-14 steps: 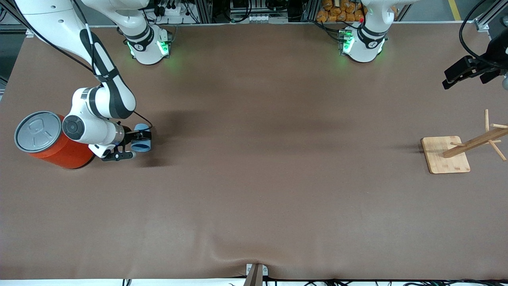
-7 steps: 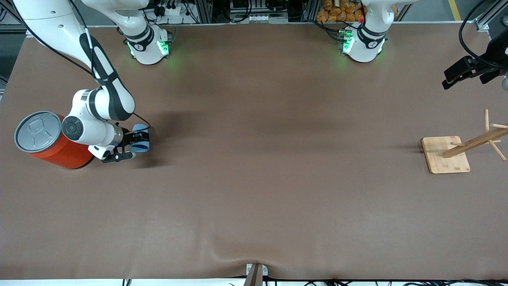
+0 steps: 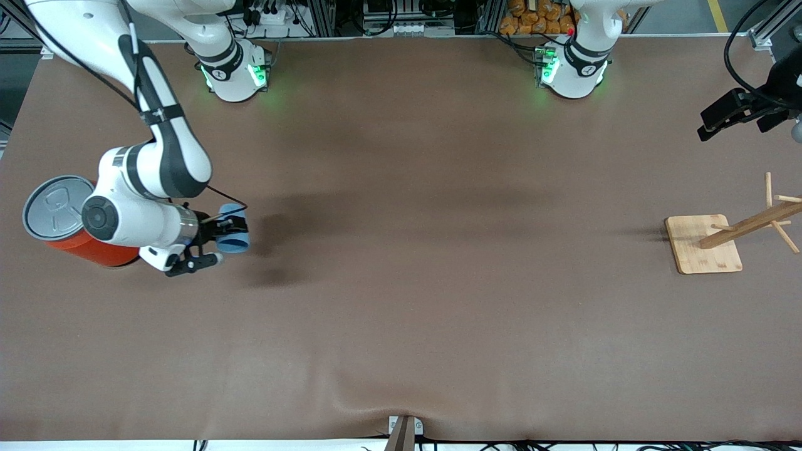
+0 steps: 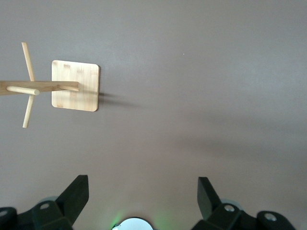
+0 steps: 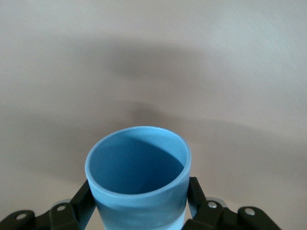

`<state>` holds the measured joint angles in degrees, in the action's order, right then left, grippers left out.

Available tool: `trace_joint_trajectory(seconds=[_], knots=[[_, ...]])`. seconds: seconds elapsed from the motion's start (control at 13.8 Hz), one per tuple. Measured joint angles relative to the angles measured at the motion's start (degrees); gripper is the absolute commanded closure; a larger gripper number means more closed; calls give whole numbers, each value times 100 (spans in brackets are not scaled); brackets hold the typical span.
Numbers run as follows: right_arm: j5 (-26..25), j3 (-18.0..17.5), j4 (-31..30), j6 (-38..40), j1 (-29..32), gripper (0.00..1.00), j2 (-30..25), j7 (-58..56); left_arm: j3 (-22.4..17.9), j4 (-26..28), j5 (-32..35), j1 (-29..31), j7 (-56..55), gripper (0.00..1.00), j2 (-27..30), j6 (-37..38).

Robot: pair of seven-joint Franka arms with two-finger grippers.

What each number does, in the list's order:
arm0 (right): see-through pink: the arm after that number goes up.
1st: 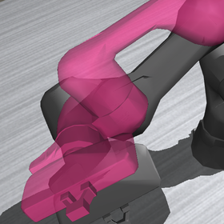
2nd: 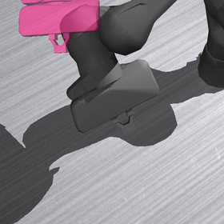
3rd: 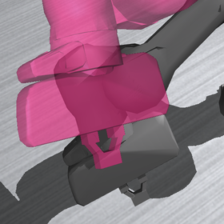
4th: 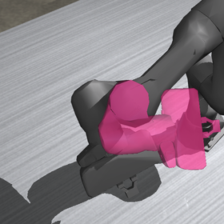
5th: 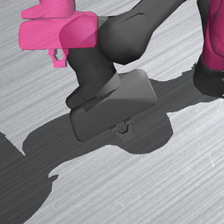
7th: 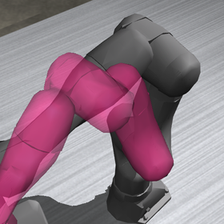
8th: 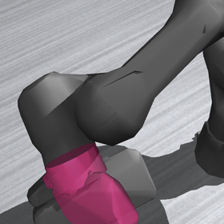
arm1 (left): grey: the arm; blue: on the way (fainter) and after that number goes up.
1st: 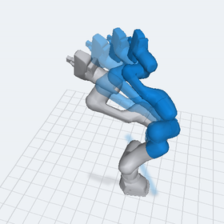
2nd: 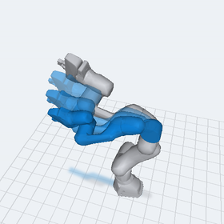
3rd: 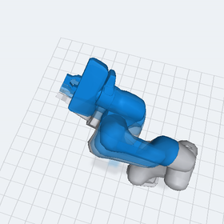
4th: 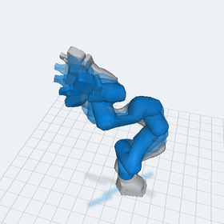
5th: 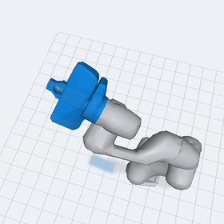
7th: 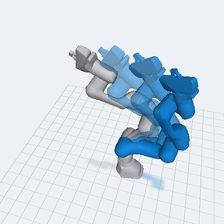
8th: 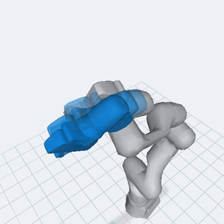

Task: Flip cup
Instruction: 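Lift the cup and carry it toward the table middle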

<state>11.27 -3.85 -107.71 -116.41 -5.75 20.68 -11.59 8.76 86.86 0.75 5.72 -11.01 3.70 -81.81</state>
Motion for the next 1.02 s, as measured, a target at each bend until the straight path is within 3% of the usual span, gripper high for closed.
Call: trace_joint_trajectory(seconds=[0.22, 0.44, 0.65, 0.73, 1.02], knots=[[49, -48, 647, 3, -858, 94, 158, 48, 6, 1, 0, -7, 0, 0, 0, 0], [-16, -58, 1625, -23, -2107, 92, 680, 471, 14, 2, 0, -25, 0, 0, -6, 0], [-955, -46, 2630, -67, -3070, 96, 1485, 479, 18, 5, 0, -33, 0, 0, -44, 0], [-1080, -46, 2848, -94, -3281, 100, 1720, 365, 18, 6, 0, -33, 3, 0, -82, 0], [-1312, -30, 3471, -131, -4170, 100, 2401, 148, 13, 8, -151, -27, 15, 0, -322, 0]])
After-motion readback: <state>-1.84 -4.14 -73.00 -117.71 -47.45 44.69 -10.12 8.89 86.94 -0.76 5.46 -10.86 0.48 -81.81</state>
